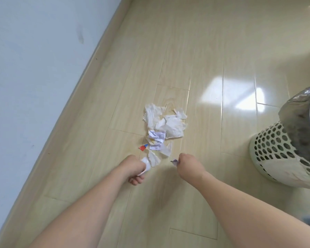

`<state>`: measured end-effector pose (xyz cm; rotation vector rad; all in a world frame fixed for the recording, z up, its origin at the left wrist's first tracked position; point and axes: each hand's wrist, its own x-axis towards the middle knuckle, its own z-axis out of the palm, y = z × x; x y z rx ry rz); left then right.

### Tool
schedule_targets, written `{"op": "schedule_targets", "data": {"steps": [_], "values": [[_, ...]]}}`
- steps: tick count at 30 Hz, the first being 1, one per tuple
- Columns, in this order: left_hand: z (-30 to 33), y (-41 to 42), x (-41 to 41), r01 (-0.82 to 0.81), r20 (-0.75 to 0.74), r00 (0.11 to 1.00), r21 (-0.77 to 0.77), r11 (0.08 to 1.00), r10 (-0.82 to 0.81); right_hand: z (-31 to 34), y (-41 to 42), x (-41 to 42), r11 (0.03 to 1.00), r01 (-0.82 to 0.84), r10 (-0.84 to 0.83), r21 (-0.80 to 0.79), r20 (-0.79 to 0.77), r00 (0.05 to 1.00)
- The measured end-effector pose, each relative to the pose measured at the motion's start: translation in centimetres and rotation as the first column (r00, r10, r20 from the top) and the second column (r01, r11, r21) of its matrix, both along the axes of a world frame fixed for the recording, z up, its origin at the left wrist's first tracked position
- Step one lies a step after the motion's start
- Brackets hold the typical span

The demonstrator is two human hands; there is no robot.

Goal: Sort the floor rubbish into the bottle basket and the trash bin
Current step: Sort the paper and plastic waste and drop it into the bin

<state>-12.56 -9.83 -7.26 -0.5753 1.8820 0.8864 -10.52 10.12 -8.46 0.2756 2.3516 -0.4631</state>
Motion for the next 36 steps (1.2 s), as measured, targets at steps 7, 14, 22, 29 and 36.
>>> {"op": "schedule_targets", "data": {"steps": [7,14,22,29,36], "values": [[13.2,1.4,-1.0,0.267,-0.08,0.959,-0.069,0.961,-0.273,12.7,4.5,3.9,0.984,0.104,-0.105,-0.142,0.0,0.994],[27.3,13.3,3.0,0.53,-0.311,0.805,-0.006,0.848,-0.505,26.8,14.6,12.8,0.964,0.245,-0.258,-0.105,-0.144,0.955],[33.5,31.9,15.2,0.614,-0.431,0.755,0.203,0.763,-0.493,33.2,29.9,26.7,0.797,0.602,-0.58,-0.037,-0.32,0.749],[30.8,41.4,24.1,0.601,-0.407,0.764,0.168,0.782,-0.5,30.0,37.1,34.5,0.746,0.664,-0.651,-0.043,-0.255,0.715],[34.0,38.7,21.1,0.697,-0.486,0.602,-0.069,0.714,-0.634,31.5,36.2,34.7,0.748,0.662,-0.656,-0.049,-0.209,0.726]]}}
